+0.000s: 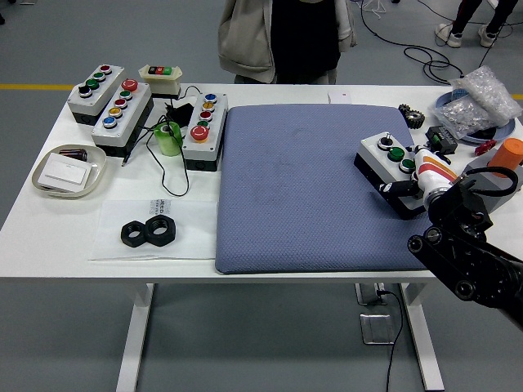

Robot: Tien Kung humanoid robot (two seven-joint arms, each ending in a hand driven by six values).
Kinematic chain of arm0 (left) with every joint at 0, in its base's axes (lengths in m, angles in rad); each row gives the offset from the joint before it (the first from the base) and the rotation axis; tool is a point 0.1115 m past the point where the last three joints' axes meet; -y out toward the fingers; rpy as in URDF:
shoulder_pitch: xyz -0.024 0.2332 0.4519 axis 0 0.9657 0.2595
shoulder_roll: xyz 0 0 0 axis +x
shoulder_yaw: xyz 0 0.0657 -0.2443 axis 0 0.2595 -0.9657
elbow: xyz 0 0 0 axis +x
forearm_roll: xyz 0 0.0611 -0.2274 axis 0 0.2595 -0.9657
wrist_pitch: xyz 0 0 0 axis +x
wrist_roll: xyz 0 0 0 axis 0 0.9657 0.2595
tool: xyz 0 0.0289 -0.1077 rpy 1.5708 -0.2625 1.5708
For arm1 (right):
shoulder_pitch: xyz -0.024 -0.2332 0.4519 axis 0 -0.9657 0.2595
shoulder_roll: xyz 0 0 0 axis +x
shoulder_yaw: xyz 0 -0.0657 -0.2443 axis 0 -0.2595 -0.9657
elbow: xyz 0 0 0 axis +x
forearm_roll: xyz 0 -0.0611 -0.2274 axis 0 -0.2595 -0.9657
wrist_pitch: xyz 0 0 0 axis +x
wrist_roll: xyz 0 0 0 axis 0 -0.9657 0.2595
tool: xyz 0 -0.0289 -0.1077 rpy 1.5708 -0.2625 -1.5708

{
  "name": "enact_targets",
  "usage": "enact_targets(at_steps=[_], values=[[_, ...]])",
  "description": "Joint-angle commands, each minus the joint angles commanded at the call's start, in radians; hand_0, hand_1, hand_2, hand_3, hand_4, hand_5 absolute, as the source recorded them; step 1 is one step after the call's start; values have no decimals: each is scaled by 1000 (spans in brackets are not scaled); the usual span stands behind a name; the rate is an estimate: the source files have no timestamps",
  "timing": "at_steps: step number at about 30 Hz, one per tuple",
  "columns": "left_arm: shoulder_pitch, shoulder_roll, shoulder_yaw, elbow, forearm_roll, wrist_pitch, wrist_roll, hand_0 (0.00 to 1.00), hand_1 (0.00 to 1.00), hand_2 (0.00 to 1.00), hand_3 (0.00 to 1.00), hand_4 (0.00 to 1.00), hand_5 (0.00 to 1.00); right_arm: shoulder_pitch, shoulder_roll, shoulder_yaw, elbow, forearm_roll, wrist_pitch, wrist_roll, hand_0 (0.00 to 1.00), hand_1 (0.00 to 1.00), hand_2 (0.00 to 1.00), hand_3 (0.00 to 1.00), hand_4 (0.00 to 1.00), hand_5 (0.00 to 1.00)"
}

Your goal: Pick up the button,place it on the desk,press the button,press the button

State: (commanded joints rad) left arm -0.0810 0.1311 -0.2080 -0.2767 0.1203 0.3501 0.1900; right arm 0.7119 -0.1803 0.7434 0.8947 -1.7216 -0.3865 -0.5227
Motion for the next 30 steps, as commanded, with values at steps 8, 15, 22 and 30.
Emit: enact_targets(at_steps=[8,15,22,30], values=[[0,1,3,1,-4,-2,-3,778,811,893,815,571,998,-3,-64,-65,91,15,-28,82,568,434,468,598,914,125],[-5,2,11,2,-14,-3,-6,778,813,892,815,571,998,10,-121,-148,156,37,49,196,477,397,443,553,882,119],[-7,2,16,2,-22,-3,-9,777,812,891,814,569,998,5,-150,-180,208,33,34,309,464,395,446,549,857,90],[-9,2,16,2,-23,-3,-9,776,810,891,812,568,998,19,-186,-215,221,210,75,583,458,397,453,537,816,24]])
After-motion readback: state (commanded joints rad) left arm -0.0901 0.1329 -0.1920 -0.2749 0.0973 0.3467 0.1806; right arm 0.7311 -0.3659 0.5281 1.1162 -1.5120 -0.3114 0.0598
